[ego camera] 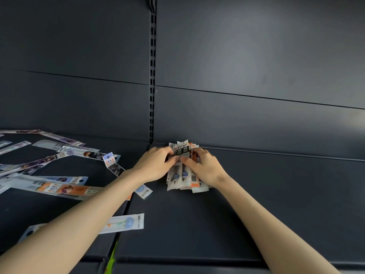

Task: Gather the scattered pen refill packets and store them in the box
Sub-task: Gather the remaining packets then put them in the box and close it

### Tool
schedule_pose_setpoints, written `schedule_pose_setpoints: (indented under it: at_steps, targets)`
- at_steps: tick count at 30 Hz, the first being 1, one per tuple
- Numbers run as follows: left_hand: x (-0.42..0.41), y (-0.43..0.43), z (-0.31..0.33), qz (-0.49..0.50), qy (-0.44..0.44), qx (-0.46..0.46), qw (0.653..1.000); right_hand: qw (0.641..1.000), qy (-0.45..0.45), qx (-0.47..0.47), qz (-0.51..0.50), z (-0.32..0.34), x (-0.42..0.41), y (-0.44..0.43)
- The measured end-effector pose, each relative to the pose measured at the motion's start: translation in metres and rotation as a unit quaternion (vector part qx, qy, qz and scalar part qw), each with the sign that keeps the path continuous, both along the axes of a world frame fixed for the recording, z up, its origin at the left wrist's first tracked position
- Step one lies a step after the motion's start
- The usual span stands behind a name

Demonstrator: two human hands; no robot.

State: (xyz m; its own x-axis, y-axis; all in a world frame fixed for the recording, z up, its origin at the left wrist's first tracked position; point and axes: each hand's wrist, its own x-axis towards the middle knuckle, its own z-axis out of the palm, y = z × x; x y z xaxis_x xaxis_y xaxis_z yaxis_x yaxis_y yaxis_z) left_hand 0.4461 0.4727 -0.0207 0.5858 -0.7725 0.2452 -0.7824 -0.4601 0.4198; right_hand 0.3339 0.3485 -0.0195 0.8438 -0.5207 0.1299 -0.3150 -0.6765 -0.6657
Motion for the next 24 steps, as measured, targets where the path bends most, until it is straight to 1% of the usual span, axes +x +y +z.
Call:
schedule_pose_setpoints:
  at_steps: [5, 9, 11, 14, 16, 19, 22, 24]
  targets:
    - [0.001, 0.002, 0.011, -0.018, 0.009, 0.012, 1.000, 1.000, -0.020, 0.019, -0.002, 0.004, 0.000, -0.002]
    - [0.001, 0.010, 0.018, -0.029, 0.000, 0.028, 0.999, 0.999, -0.039, 0.015, -0.010, 0.010, -0.003, -0.003]
    - [0.001, 0.015, 0.022, -0.023, -0.015, 0.022, 0.999, 0.998, -0.060, 0.008, -0.022, 0.013, -0.004, -0.004]
    - [-0.001, 0.028, 0.032, -0.011, -0.067, 0.015, 0.998, 0.995, -0.088, -0.029, -0.022, 0.020, -0.009, 0.001]
    - [-0.002, 0.040, 0.040, -0.010, -0.085, -0.004, 0.996, 0.993, -0.094, -0.064, 0.002, 0.023, -0.010, 0.007]
    - [-0.004, 0.069, 0.050, -0.005, -0.079, -0.034, 0.996, 0.988, -0.094, -0.115, 0.045, 0.032, -0.009, 0.025]
    - [-0.005, 0.100, 0.051, -0.010, -0.061, -0.040, 0.997, 0.984, -0.101, -0.118, 0.083, 0.039, -0.009, 0.047]
    - [-0.002, 0.126, 0.045, -0.019, -0.045, -0.026, 0.998, 0.982, -0.096, -0.122, 0.108, 0.040, -0.006, 0.068]
